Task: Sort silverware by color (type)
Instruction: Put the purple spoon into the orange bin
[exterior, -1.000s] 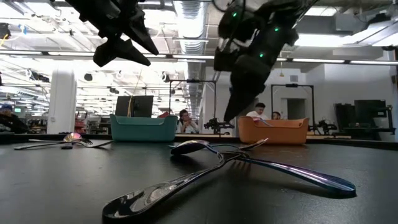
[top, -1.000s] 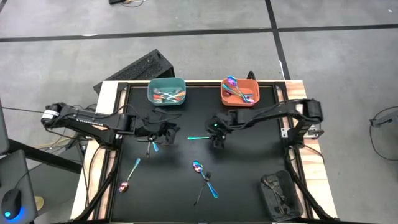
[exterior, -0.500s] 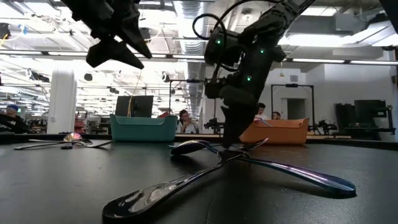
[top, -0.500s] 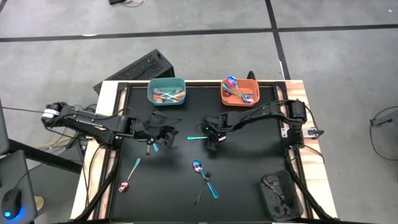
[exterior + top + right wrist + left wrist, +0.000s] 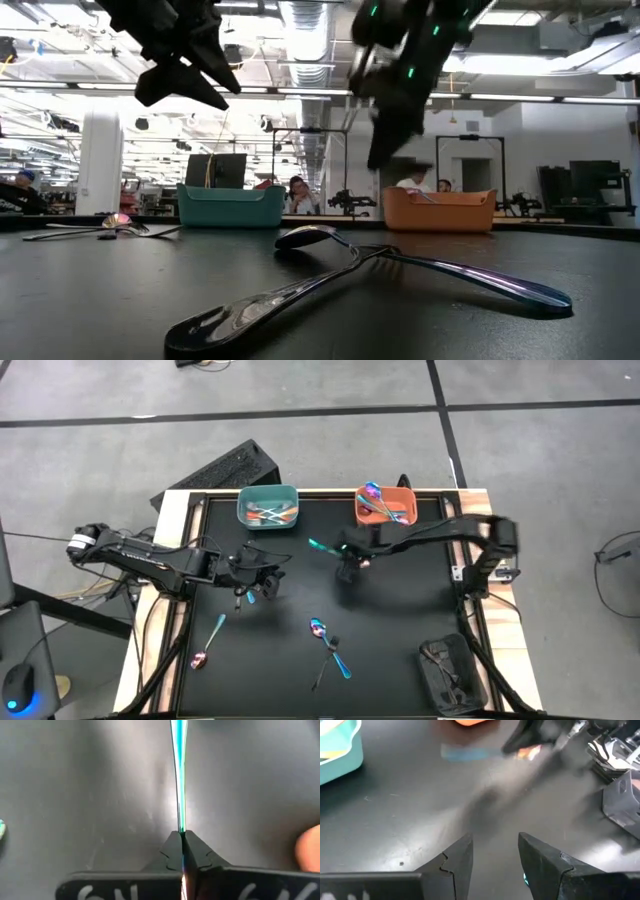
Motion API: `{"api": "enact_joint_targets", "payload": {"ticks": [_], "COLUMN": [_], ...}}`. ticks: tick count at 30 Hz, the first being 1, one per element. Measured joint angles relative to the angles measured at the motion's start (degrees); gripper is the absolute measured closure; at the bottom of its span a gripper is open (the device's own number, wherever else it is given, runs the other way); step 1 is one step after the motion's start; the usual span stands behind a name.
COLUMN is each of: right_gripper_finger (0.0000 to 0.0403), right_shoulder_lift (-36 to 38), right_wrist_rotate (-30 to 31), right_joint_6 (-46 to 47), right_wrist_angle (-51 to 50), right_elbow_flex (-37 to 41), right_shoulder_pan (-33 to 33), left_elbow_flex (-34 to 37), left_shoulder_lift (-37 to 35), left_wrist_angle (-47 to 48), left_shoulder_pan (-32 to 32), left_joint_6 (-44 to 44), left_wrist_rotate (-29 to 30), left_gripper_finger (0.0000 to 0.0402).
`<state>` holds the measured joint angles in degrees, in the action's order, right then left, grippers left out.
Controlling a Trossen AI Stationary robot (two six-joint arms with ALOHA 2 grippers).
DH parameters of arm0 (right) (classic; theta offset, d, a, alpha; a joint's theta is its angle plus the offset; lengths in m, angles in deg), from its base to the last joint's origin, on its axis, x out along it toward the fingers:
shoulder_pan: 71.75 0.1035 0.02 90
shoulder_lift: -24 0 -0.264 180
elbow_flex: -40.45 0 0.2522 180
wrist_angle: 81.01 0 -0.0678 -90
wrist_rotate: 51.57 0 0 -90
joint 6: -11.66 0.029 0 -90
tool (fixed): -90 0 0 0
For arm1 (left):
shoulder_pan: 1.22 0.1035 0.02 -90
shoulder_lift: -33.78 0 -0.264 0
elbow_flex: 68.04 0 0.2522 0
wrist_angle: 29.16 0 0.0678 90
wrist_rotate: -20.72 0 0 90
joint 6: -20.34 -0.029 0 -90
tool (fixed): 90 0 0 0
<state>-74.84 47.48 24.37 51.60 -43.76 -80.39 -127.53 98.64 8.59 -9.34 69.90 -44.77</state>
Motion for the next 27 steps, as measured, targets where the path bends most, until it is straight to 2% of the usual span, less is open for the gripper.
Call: {"api": "enact_joint_targets", "payload": {"ticks": [7, 13, 17, 27], "right_gripper_finger": [0.0397, 0.0397, 0.0396, 0.0386], "right_shoulder_lift": [9.71, 10.63, 10.52, 10.39], "right_wrist_rotate": [10.62, 10.69, 8.61, -3.28], "right_joint_6": [-12.34, -25.24, -32.05, -34.93], "right_wrist_angle": [-1.90, -0.98, 1.33, 3.66], "right_elbow_flex": [0.14, 2.26, 4.09, 7.11], "right_shoulder_pan": [-8.10, -19.22, -25.72, -36.27], "left_elbow_flex": [0.00, 0.00, 0.00, 0.00], "left_shoulder_lift": [0.00, 0.00, 0.00, -0.02], "left_wrist_angle": [1.92, 2.94, 5.51, 18.73], "left_shoulder_pan": [0.04, -0.11, -1.80, -6.21], "left_joint_6": [0.19, 4.92, 9.78, 22.77], "left_wrist_rotate": [0.33, 0.39, 1.76, 6.01], "left_gripper_finger": [0.0258, 0.0258, 0.0258, 0.0258]}}
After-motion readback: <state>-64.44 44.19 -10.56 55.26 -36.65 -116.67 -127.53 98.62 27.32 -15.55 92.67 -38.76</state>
